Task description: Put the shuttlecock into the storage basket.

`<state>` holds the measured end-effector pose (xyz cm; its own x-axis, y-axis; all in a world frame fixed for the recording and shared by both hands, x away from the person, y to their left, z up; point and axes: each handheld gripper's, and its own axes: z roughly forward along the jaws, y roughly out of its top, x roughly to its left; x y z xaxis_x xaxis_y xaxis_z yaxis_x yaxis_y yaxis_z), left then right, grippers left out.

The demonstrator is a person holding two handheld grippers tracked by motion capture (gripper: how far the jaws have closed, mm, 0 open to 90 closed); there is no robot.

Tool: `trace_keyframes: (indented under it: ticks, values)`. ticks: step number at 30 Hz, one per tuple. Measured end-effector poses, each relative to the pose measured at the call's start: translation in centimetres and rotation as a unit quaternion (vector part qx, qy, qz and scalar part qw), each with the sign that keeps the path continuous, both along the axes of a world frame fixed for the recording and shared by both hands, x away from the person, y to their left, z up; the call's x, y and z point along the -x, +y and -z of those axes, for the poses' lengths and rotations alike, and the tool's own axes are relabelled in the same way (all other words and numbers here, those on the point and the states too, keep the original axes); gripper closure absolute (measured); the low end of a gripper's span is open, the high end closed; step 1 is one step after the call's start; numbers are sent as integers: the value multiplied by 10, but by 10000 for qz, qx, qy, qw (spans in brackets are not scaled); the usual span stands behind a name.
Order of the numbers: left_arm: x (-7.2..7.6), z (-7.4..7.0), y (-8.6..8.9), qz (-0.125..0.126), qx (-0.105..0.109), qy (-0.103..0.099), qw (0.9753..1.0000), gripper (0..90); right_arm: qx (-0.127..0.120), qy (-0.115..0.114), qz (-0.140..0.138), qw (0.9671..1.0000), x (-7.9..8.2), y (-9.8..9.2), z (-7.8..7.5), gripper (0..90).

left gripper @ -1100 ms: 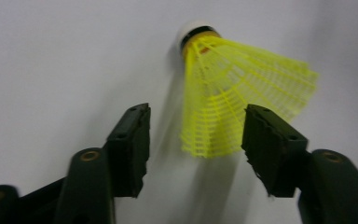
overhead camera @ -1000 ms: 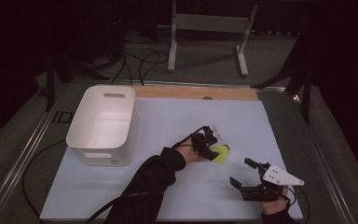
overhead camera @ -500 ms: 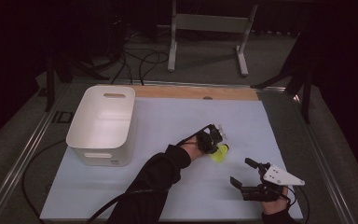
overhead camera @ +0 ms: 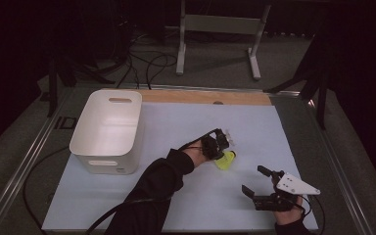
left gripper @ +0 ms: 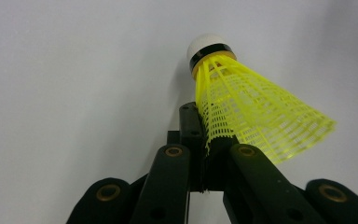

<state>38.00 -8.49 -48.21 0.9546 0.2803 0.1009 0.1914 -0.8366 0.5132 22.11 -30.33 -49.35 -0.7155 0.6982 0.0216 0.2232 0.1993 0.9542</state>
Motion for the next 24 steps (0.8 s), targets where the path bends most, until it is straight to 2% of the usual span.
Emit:
trace_keyframes:
  ticks: [5, 10, 16, 17, 21, 22, 24]
  values:
    - [5, -5, 9, 48, -13, -36, 10000, 897, -3, 0, 14, 10000, 0, 0, 0, 92]
    - [8, -13, 21, 143, 71, 22, 9999, 897, 1, -12, 17, 10000, 0, 0, 0, 91]
    - [12, -22, 31, 277, -49, 48, 9996, 898, 20, -27, 41, 10000, 0, 0, -1, 91]
    - [15, -25, 36, 432, -25, 51, 9991, 898, 12, -24, 40, 10000, 0, 1, -1, 92]
    - [20, -31, 44, 703, -53, 41, 9975, 898, 10, -30, 31, 10000, 0, 0, -1, 92]
    - [20, -31, 44, 703, -53, 41, 9975, 897, 10, -30, 31, 10000, 0, 0, -1, 92]
    - [24, -35, 50, 923, -81, 121, 9956, 897, 3, -29, 35, 10000, 0, 1, -1, 91]
